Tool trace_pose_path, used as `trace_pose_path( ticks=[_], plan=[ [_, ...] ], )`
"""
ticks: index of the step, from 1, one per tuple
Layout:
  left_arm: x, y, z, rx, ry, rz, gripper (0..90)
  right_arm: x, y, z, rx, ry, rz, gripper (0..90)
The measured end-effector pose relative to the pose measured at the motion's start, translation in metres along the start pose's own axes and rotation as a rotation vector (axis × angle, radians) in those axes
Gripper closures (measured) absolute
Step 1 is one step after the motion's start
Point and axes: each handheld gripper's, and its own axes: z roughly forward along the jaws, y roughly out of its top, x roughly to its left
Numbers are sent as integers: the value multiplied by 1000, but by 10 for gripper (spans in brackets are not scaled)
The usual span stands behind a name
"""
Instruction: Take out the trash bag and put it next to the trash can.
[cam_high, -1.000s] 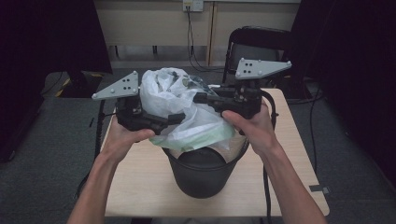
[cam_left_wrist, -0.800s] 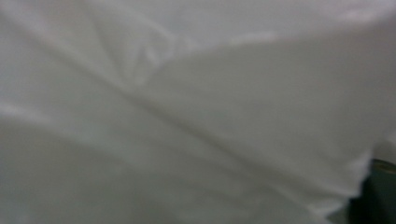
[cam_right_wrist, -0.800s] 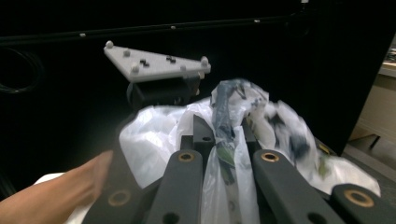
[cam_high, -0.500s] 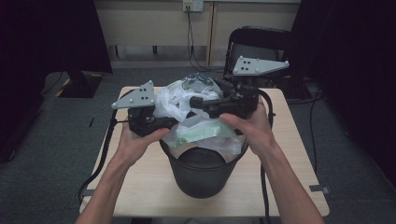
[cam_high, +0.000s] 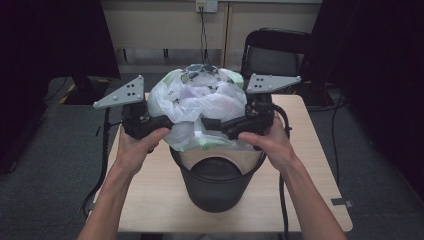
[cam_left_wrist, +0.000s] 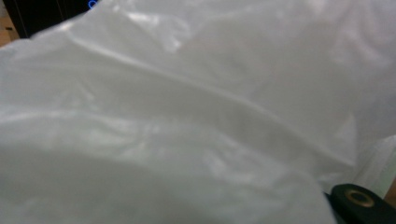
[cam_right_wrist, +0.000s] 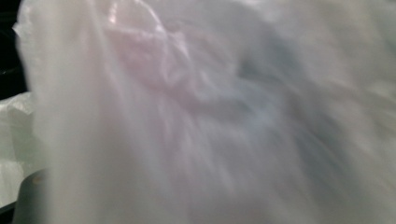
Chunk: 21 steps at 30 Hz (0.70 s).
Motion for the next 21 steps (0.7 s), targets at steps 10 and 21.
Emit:
trace_pose_path(
  ticks=[10,21],
  plan=[
    [4,-1,0,0,-22,-39,804,6,-2,13,41,92,-74,625],
    [9,-7,-6,9,36,-60,448,-1,-6,5,45,61,-62,788]
  ],
)
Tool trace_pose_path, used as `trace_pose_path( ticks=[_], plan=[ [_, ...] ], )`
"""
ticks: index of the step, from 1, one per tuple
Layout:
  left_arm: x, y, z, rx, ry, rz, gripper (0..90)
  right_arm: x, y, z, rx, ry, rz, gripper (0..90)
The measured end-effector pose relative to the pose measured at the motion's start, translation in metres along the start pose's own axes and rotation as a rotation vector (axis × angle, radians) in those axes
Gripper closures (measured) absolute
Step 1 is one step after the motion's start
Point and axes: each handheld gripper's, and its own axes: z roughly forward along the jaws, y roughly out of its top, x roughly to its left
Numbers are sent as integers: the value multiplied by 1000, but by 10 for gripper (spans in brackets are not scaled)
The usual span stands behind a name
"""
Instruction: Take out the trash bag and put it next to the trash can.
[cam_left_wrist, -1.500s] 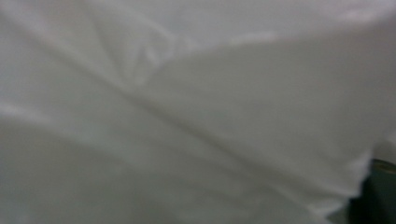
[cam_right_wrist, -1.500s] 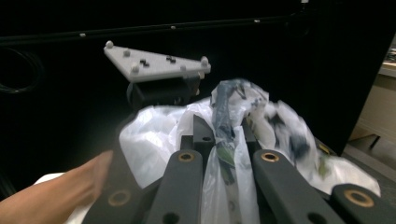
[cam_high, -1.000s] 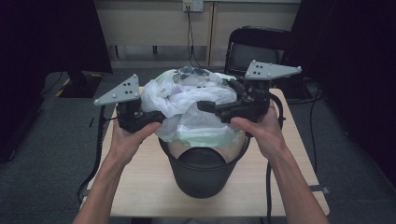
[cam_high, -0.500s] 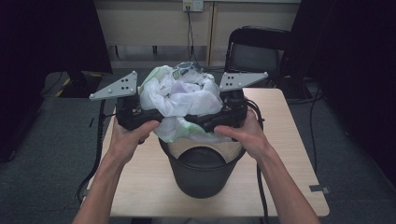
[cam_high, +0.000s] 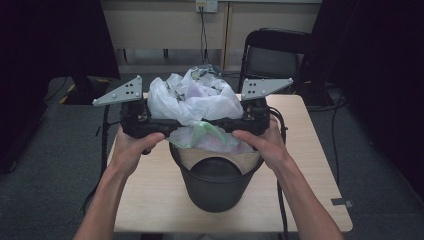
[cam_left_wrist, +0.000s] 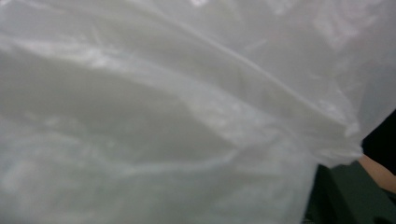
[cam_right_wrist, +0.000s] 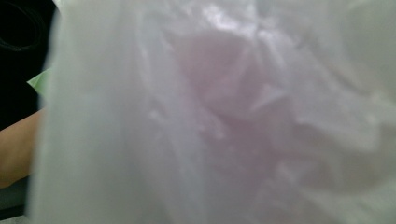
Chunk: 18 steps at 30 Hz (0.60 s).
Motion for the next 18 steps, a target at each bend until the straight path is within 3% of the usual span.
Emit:
trace_pose_path(
  ticks=[5,10,18],
  plan=[
    [2,-1,-5,-15,26,-15,380,-12,-1,-4,-35,-23,28,788],
    [0,0,-9,-16,43,-4,369,-22,-2,-14,-82,-49,57,787],
    [-1,-2,-11,-22,110,-7,360,-31,-1,-24,-90,-89,59,791]
  ],
)
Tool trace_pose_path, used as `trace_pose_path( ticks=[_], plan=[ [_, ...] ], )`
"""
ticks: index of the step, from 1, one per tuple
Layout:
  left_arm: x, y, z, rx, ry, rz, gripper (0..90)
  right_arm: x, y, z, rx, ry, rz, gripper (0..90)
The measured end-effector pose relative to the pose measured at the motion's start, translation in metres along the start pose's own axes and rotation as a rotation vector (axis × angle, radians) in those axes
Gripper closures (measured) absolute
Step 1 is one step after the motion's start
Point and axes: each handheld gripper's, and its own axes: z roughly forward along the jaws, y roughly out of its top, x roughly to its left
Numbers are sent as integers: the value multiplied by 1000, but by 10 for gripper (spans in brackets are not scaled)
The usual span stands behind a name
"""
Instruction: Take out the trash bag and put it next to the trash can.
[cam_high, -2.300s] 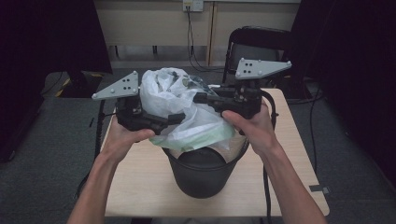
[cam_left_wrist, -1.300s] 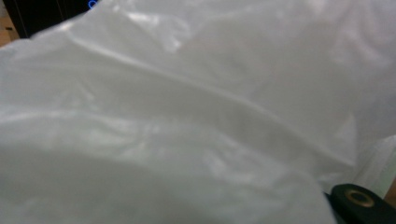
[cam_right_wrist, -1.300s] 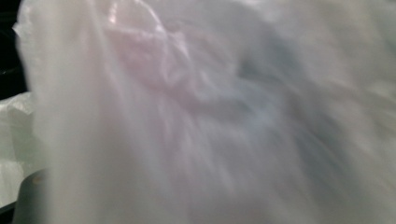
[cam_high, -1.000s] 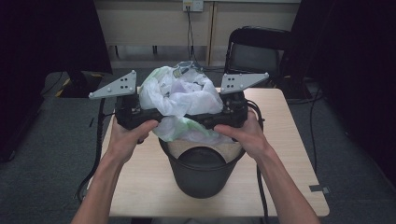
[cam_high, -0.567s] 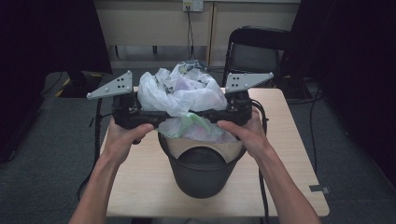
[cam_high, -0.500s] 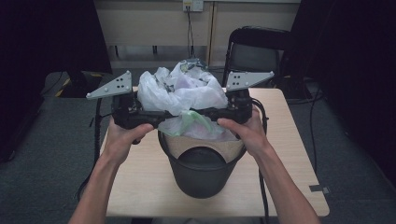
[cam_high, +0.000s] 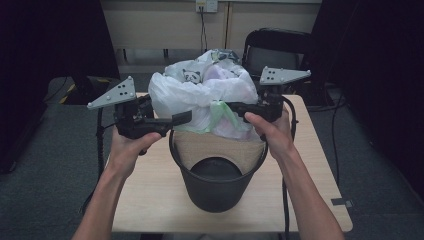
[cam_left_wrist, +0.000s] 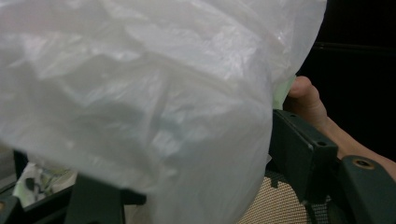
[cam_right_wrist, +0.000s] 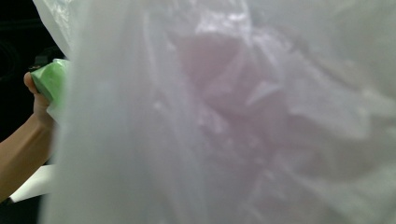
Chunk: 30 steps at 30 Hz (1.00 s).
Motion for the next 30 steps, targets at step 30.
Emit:
trace_pose_path(
  ticks=[30],
  plan=[
    [5,-10,-8,19,58,1,352,-79,8,-6,-42,-86,93,797]
  ],
)
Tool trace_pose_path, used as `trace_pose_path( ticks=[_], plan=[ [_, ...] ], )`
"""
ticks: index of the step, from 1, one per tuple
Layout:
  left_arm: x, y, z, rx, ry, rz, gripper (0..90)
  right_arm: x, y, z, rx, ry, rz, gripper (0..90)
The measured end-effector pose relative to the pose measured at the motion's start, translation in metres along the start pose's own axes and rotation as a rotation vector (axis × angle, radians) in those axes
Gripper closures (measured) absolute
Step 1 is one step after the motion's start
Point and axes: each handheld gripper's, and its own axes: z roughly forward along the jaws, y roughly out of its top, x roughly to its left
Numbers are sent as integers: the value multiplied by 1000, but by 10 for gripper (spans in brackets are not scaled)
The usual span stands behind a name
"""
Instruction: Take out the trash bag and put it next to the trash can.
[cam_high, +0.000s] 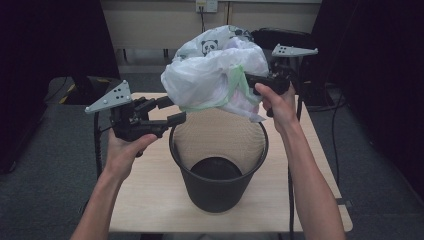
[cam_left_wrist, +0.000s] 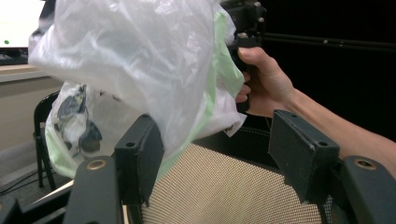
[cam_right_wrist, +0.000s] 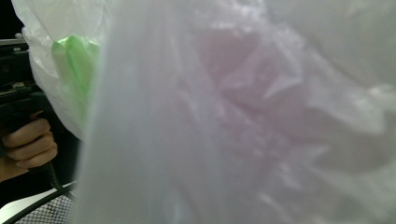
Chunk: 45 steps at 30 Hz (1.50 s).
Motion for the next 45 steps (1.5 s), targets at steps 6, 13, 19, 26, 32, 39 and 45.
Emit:
trace_pose_path(
  ticks=[6,13,19,26,32,39,45],
  plan=[
    [-1,2,-6,-20,26,20,336,-16,5,-7,10,-42,10,799],
    [-3,0,-3,2,20,26,316,-37,-5,-16,39,-95,36,799],
    [-10,-5,-2,27,9,26,313,-48,-20,-17,51,-129,65,800],
    [-11,-18,-23,29,35,-1,313,-56,-43,-21,64,-160,102,799],
    [-10,-35,-44,50,82,-26,294,-62,-67,-22,78,-178,132,799],
    [-17,-76,-60,170,112,-35,253,-63,-94,-27,122,-211,149,798],
    [-19,-114,-64,235,131,-69,232,-61,-112,-34,130,-226,160,798]
  ],
)
